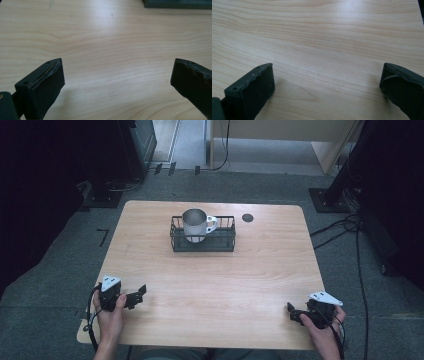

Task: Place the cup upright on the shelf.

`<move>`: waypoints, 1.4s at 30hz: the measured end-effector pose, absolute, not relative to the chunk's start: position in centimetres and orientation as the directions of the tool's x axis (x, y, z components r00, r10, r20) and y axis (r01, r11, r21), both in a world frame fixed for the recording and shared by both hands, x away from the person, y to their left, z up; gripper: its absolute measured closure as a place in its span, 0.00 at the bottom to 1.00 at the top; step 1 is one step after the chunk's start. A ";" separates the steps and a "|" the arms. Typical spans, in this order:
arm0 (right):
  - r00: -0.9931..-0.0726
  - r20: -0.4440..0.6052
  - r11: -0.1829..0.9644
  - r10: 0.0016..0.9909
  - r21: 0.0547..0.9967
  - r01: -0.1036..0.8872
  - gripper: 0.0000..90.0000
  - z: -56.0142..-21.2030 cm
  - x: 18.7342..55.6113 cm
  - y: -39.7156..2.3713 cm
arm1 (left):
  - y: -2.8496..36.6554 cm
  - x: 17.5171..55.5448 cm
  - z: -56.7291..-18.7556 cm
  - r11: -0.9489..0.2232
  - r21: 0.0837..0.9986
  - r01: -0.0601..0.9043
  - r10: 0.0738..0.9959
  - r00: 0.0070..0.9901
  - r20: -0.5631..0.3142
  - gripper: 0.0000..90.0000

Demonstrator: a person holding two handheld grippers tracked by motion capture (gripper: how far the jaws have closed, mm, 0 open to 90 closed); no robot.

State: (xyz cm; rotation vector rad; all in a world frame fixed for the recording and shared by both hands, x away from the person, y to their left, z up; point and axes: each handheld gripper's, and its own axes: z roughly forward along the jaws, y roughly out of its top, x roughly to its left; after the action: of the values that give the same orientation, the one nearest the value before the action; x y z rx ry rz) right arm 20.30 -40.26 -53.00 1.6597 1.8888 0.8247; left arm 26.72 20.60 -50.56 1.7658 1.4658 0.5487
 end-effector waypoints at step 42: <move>-0.140 0.028 0.078 0.990 0.717 0.693 0.00 -53.0 20.3 -40.3 | 23.5 24.4 -52.0 -0.163 0.691 0.704 0.977 0.212 0.015 0.00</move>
State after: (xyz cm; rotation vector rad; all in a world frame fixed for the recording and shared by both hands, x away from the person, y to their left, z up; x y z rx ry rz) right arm 20.29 -40.26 -53.02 1.6592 1.8885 0.8251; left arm 24.44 23.48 -51.97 1.9362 1.5519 0.6397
